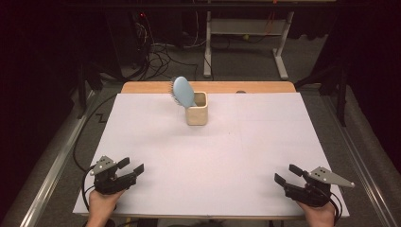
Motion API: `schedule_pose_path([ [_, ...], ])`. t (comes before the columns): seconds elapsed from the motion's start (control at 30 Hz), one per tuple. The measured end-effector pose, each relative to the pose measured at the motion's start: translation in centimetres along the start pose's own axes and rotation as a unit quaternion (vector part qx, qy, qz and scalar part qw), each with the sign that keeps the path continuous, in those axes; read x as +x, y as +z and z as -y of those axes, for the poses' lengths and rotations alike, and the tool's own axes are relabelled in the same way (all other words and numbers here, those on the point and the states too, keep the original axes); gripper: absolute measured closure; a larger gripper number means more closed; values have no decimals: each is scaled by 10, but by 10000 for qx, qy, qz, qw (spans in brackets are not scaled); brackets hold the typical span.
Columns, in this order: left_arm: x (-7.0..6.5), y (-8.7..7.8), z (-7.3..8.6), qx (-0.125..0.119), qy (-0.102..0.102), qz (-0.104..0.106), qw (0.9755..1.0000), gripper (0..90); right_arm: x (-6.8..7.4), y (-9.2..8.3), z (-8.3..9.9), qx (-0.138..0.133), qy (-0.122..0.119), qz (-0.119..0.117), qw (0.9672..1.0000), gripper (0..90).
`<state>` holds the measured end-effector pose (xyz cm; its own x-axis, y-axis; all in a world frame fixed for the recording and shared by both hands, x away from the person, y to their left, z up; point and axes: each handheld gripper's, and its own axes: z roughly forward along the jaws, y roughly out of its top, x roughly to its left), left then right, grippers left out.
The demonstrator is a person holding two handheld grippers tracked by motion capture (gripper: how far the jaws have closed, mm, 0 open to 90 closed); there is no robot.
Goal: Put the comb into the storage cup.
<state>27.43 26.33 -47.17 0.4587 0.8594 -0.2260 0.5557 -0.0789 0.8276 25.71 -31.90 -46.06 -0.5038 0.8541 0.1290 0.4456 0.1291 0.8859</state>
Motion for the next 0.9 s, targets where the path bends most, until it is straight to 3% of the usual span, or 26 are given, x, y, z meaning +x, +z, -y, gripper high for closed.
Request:
schedule_pose_path([
  [0.9,-2,8,0,170,-13,124,9998,320,1,2,0,58,-64,-12,10000,287],
])
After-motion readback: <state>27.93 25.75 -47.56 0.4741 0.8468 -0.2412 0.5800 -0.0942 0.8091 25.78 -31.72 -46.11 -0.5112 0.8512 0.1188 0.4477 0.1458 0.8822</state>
